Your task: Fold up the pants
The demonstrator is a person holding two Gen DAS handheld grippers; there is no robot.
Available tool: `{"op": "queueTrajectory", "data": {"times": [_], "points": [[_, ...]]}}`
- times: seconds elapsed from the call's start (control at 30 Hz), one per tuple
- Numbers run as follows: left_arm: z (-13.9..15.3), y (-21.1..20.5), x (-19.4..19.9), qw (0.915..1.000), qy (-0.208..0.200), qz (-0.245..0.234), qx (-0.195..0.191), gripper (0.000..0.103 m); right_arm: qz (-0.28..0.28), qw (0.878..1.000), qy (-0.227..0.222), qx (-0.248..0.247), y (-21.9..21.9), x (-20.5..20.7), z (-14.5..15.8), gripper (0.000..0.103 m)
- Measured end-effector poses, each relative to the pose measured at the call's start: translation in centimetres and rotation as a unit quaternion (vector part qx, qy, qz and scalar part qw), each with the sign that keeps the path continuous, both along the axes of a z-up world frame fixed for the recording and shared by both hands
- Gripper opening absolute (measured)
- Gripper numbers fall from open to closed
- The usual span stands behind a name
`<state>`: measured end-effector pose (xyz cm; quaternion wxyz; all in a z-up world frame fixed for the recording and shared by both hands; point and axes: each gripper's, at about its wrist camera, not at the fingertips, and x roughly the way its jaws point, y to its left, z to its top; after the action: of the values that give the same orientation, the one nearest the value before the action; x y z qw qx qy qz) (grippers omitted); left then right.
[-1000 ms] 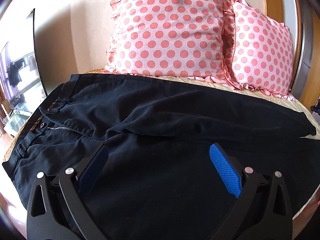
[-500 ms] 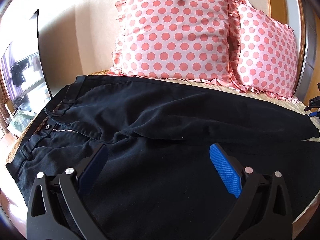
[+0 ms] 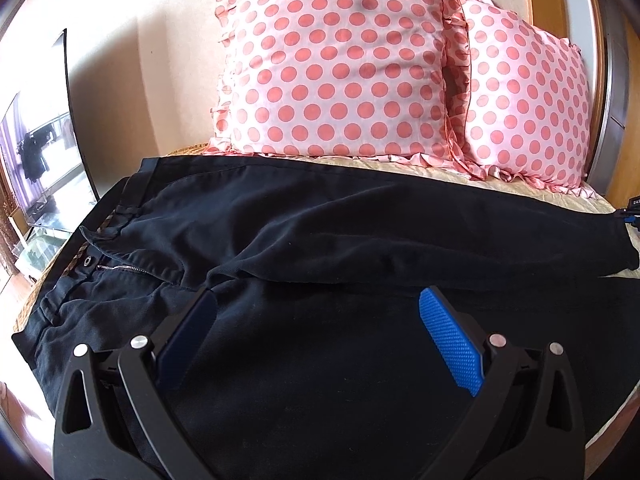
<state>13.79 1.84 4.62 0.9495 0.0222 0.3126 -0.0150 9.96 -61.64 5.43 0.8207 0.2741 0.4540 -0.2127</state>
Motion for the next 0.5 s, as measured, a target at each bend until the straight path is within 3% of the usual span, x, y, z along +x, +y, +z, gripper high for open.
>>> {"op": "queueTrajectory", "data": {"times": [0.13, 0.2, 0.33, 0.5], "points": [[0.6, 0.5, -0.7, 0.9999, -0.012, 0.007, -0.001, 0.101, 0.036, 0.99, -0.136, 0.007, 2.1, -4.6, 4.5, 0.015], [0.8, 0.9, -1.0, 0.9998, -0.015, 0.013, -0.003, 0.101, 0.059, 0.982, -0.178, -0.005, 4.0, -7.5, 5.9, 0.015], [1.0, 1.7, -1.2, 0.9995, -0.014, 0.019, -0.02, 0.101, 0.078, 0.978, -0.194, -0.011, 7.2, -11.5, 6.2, 0.015], [1.4, 2.2, -2.2, 0.9991, -0.02, 0.019, -0.032, 0.101, 0.089, 0.98, -0.173, -0.033, 11.9, -15.5, 5.2, 0.015]]}}
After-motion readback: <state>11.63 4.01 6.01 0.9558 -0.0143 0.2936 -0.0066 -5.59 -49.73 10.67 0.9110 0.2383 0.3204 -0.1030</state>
